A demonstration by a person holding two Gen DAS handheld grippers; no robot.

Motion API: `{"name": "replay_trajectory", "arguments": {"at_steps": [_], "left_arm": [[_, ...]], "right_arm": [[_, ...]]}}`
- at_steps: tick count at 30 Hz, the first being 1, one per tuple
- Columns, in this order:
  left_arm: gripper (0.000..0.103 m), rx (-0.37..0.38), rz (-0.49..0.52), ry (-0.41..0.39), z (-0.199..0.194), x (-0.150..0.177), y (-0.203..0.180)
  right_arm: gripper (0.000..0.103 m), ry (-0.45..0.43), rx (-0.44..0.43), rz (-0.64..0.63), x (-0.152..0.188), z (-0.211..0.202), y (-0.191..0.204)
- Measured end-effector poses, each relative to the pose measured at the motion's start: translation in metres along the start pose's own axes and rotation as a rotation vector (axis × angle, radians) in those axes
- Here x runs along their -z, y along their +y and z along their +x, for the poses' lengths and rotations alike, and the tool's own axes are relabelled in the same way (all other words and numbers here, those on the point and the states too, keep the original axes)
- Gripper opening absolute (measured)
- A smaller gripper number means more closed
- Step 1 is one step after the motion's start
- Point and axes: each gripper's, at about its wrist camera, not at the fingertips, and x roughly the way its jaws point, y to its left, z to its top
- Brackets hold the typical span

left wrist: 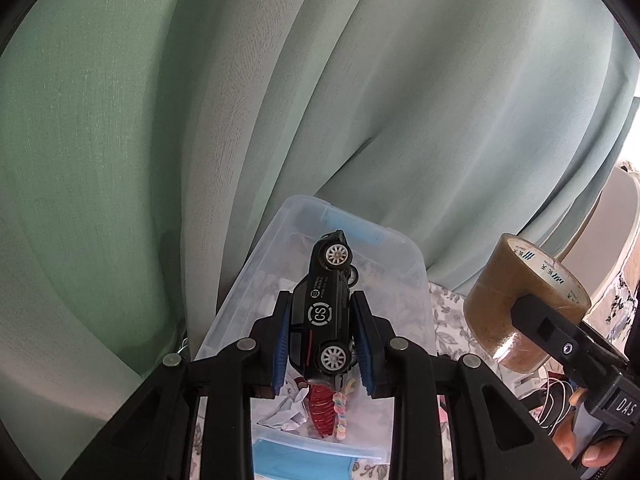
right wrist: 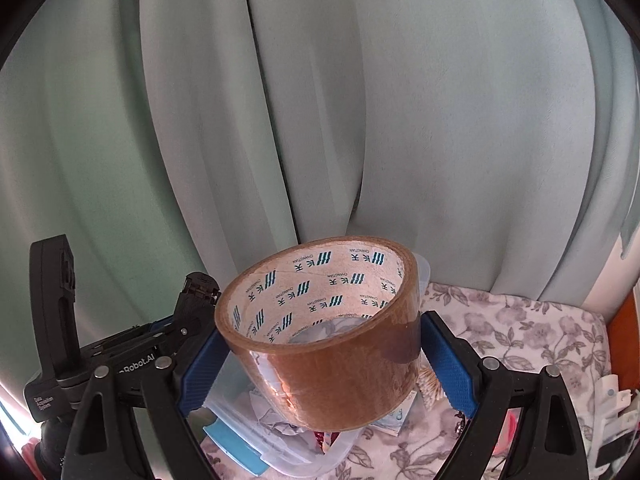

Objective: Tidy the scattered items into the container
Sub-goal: 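Lift and carry the toy car and tape roll over the clear box with both grippers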

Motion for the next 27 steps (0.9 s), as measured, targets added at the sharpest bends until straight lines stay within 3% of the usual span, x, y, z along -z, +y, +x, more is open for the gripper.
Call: {"name": "replay_trajectory", "arguments": {"at_steps": [8, 13, 17, 27], "left_arm": [[0.030, -0.023, -0.016, 0.054, 0.021, 0.009, 0.005], [0.030, -0.043, -0.031, 0.093, 0.029, 0.016, 0.021], [0.030, -0.053, -0.041, 0.120, 0.025, 0.019, 0.036], [0.030, -0.077, -0.065, 0.157, 0.035, 0.025, 0.043]], "right_arm": [[0.094, 0.087, -0.009, -0.013, 0.008, 0.041, 0.016], [0.094, 0.134, -0.020, -0.016, 0.011, 0.062, 0.005], [0.094, 0.177, -0.021, 0.001, 0.035, 0.056, 0.008], [0.094, 0.218, -0.015, -0.003, 0.043, 0.072, 0.013]]}}
